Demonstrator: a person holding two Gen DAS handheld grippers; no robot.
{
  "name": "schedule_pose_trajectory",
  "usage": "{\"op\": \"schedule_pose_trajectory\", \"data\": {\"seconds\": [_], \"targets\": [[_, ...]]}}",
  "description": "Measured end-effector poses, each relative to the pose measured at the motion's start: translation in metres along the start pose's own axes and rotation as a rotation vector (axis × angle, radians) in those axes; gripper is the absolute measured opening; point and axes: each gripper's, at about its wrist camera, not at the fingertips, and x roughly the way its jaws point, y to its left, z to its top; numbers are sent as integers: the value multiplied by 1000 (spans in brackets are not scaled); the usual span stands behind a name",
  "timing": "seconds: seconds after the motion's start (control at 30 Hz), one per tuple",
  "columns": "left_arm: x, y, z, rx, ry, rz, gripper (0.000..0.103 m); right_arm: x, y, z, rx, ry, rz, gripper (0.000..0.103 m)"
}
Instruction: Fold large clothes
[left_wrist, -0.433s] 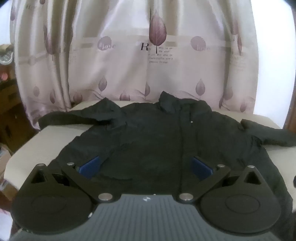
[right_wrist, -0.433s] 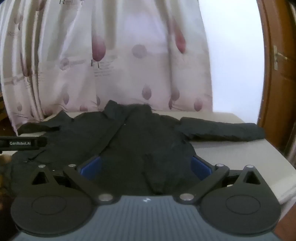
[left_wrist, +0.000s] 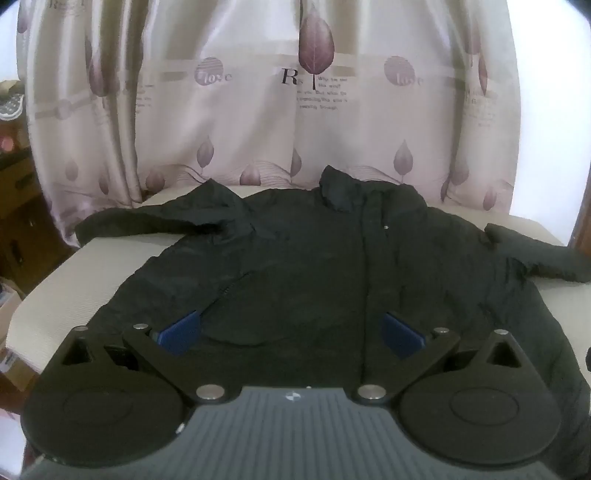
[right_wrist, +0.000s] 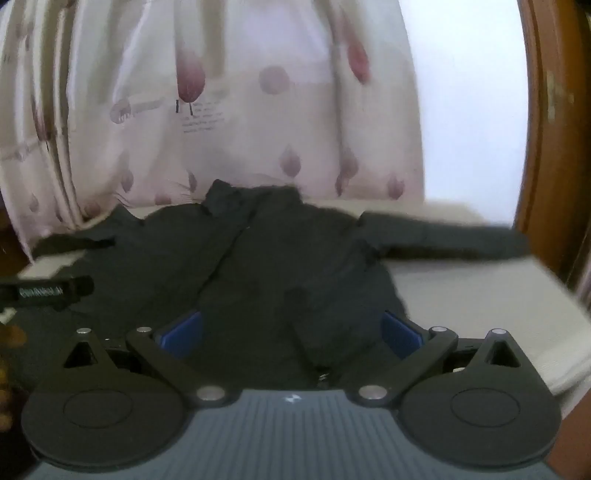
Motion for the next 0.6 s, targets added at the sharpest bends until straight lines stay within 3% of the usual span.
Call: {"op": "schedule_pose_trajectory", "data": {"seconds": [0.1,0.6], "targets": [[1,-3,-1,12,4,2,103,4,-10,-5,68,17,67,103],[4,0,-5,20,16,6,103,2,-11,-6,75,19,10,103]]}}
